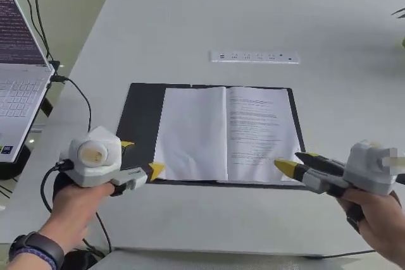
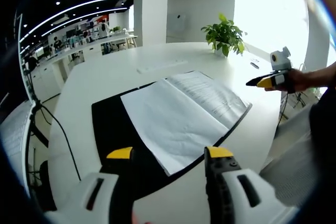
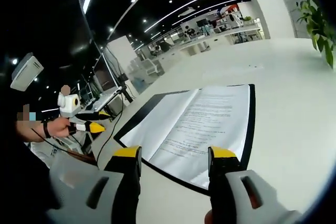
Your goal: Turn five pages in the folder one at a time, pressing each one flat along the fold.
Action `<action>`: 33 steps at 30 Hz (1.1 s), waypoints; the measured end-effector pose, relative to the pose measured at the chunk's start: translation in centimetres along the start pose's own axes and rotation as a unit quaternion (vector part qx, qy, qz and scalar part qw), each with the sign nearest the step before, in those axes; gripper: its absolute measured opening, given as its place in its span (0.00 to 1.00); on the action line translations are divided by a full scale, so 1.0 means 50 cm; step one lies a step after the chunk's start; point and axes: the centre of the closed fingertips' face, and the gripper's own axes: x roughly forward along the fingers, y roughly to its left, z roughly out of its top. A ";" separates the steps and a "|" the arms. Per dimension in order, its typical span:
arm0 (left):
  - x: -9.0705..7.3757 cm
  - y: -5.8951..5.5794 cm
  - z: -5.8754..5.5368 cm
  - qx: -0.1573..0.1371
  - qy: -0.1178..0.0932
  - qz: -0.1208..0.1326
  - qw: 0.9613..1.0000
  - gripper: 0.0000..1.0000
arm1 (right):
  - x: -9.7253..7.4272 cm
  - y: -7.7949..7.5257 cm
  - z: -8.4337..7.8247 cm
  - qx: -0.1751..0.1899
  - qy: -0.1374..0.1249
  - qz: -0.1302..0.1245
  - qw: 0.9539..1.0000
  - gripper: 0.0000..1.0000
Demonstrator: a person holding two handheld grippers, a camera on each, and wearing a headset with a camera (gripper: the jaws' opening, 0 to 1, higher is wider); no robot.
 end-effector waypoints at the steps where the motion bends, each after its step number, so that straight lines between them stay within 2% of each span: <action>1: -0.004 0.000 0.005 0.001 -0.002 0.000 1.000 0.55 | -0.006 0.000 0.001 -0.007 0.001 -0.003 1.000 0.52; 3: -0.013 -0.001 0.014 0.005 -0.006 0.001 1.000 0.57 | -0.019 -0.002 0.004 -0.021 0.004 -0.009 1.000 0.55; 7: -0.031 -0.002 0.026 0.006 -0.014 0.005 1.000 0.61 | -0.047 -0.005 0.013 -0.027 -0.005 -0.018 0.999 0.59; 12: -0.050 -0.005 0.026 0.002 -0.020 0.009 1.000 0.64 | -0.075 -0.007 0.017 -0.031 -0.015 -0.031 0.999 0.63; 15: -0.059 -0.010 0.022 0.000 -0.021 0.009 1.000 0.67 | -0.088 -0.009 0.010 -0.036 -0.011 -0.037 0.999 0.65; 23: -0.081 -0.035 0.025 -0.006 -0.027 0.008 1.000 0.72 | -0.105 -0.003 -0.006 -0.041 -0.004 -0.044 0.998 0.68; 33: -0.077 -0.049 0.028 -0.011 -0.029 0.003 1.000 0.73 | -0.108 -0.004 -0.009 -0.044 -0.001 -0.047 0.998 0.69</action>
